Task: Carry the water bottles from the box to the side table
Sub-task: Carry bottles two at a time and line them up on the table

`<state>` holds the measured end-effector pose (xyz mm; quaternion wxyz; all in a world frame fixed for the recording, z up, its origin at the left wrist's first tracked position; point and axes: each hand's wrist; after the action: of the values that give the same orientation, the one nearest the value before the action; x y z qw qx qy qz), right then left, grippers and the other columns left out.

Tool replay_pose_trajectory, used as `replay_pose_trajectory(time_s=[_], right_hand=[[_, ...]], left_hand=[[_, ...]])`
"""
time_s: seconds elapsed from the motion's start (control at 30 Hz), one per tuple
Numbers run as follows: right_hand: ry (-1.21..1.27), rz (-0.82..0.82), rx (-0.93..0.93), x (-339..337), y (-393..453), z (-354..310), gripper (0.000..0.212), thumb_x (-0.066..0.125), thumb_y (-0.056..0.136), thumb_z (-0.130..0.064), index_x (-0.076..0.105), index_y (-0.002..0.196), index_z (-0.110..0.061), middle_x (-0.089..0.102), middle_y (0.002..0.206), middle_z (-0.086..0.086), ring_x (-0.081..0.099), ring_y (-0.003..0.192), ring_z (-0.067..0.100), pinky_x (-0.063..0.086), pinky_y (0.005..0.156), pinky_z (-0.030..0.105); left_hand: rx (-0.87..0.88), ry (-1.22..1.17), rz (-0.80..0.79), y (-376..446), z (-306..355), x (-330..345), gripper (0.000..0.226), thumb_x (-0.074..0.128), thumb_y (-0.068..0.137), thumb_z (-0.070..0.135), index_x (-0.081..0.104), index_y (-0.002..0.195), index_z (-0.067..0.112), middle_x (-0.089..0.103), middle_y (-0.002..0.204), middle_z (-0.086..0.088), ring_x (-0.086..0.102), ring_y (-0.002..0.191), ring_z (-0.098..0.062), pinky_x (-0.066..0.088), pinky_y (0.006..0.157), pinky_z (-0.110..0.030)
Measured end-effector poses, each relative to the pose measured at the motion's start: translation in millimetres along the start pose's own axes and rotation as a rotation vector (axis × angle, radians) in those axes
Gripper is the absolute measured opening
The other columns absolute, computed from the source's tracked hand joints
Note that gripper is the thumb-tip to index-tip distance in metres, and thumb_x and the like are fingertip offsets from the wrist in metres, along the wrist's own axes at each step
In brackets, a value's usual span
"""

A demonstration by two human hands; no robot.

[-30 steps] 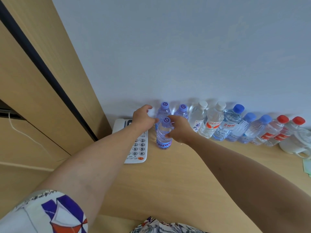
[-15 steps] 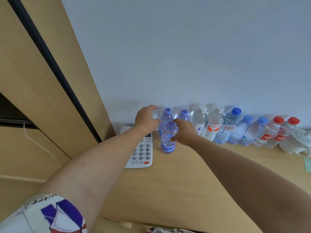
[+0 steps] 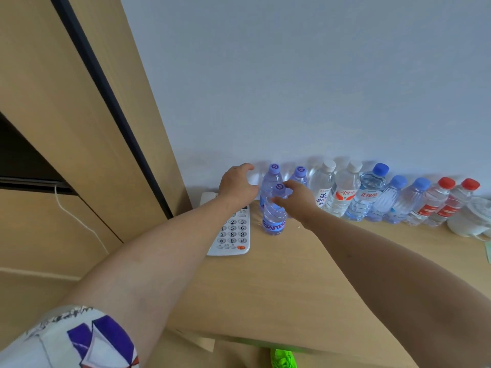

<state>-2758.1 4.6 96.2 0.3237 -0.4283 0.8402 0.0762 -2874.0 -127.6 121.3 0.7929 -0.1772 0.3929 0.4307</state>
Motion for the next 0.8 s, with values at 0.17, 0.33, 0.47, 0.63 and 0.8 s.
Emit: replay_pose_trajectory(time_s=[0.17,0.33,0.47,0.63,0.8], right_hand=[[-0.068,0.038,-0.037,4.6,4.8,-1.4,0.041,0.072,0.088,-0.025,0.064,0.127,-0.018,0.070,0.108,0.009,0.064,0.099,0.029,0.050,0.083,0.035],[-0.065,0.047,-0.046,7.1,10.3,-0.9,0.047,0.072,0.089,-0.026,0.061,0.133,-0.017,0.064,0.096,0.007,0.062,0.096,0.028,0.048,0.084,0.035],[-0.098,0.026,-0.065,3.9,7.8,1.0,0.044,0.071,0.090,-0.027,0.061,0.131,-0.017,0.068,0.104,0.010,0.063,0.100,0.029,0.040,0.079,0.028],[-0.179,-0.036,-0.075,-6.4,-3.3,-4.4,0.039,0.074,0.086,-0.034,0.062,0.117,-0.015,0.068,0.102,0.008,0.063,0.095,0.029,0.049,0.076,0.034],[-0.264,0.051,-0.068,-38.5,-22.5,-2.7,0.055,0.075,0.081,-0.032,0.056,0.132,-0.020,0.066,0.116,0.009,0.061,0.109,0.031,0.048,0.082,0.035]], left_hand=[[-0.031,0.002,0.000,1.0,-7.9,5.8,0.057,0.069,0.085,0.018,0.054,0.140,0.018,0.057,0.136,-0.011,0.053,0.124,-0.027,0.040,0.097,-0.027],[-0.043,0.005,0.008,7.4,-6.2,4.5,0.057,0.070,0.084,0.018,0.053,0.139,0.020,0.055,0.138,-0.009,0.052,0.125,-0.026,0.041,0.098,-0.028],[-0.037,0.016,0.002,9.7,-0.9,4.1,0.056,0.069,0.085,0.018,0.054,0.139,0.020,0.056,0.137,-0.009,0.053,0.124,-0.027,0.041,0.098,-0.029],[0.004,0.015,0.003,8.2,11.8,-0.4,0.055,0.069,0.085,0.020,0.055,0.138,0.020,0.057,0.136,-0.009,0.054,0.123,-0.027,0.041,0.096,-0.028],[0.117,0.014,0.002,0.2,35.7,0.4,0.055,0.069,0.085,0.023,0.056,0.138,0.019,0.056,0.138,-0.009,0.053,0.125,-0.028,0.043,0.099,-0.032]])
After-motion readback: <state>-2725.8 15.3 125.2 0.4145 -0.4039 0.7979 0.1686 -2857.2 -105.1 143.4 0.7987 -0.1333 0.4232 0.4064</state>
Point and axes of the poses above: each hand's wrist, its own y-axis towards the middle knuckle, its own x-axis out of the palm, z = x × y
